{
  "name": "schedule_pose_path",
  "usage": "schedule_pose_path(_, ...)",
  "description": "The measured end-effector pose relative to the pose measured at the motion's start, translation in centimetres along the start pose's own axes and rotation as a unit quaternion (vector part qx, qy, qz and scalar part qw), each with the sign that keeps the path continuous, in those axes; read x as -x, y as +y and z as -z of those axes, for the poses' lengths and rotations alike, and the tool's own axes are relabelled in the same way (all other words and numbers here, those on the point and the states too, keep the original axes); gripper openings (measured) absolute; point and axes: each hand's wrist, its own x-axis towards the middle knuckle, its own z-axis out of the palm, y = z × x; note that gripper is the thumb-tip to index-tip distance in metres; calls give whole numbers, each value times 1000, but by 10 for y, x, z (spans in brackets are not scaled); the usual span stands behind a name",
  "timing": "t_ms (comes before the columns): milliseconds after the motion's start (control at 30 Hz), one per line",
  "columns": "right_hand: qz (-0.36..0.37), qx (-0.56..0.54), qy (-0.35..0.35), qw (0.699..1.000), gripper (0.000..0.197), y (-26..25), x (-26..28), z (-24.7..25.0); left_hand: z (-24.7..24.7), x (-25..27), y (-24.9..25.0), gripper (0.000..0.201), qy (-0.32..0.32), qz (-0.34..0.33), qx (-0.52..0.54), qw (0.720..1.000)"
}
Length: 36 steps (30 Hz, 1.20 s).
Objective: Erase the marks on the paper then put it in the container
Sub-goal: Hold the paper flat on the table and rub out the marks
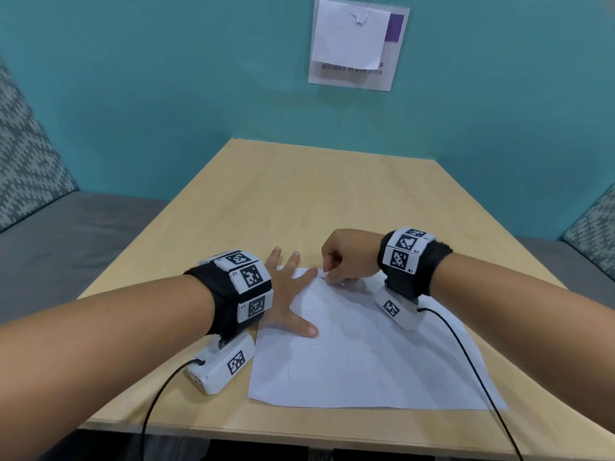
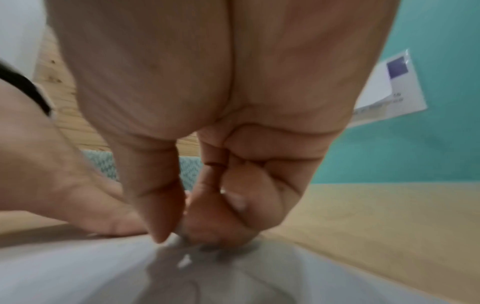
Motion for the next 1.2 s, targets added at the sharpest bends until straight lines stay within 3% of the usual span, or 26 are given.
schedule_pose_path(200, 57, 3, -43, 997, 13, -20, 13, -18, 6, 2, 3, 107, -12, -10, -11, 1000)
schedule_pose_path(367, 6, 1, -5, 1000, 10, -1, 3, -3, 4, -1, 1, 113, -16, 5, -14, 1000)
schedule_pose_path(500, 54, 12, -41, 998, 10, -16, 13, -18, 5, 3, 2, 109, -12, -7, -4, 1000)
schedule_pose_path(667, 8, 2, -3, 1000, 12, 1, 6, -5, 2, -4, -1, 115, -19, 4, -17, 1000)
schedule_pose_path(833, 73, 12, -42, 996, 10, -15, 20, -21, 4, 2, 1, 110, -6, -6, -8, 1000)
schedule_pose_path(967, 22, 22, 2, 1000, 13, 2, 13, -8, 2, -2, 1, 114, -11, 7, -26, 1000)
schedule_pose_path(1133, 70, 14, -40, 997, 14, -13, 23, -21, 3, -1, 1, 114, -10, 0, -13, 1000)
schedule_pose_path(1200, 44, 18, -23, 999, 18, -4, 18, -12, 2, -2, 0, 114, -11, 4, -17, 1000)
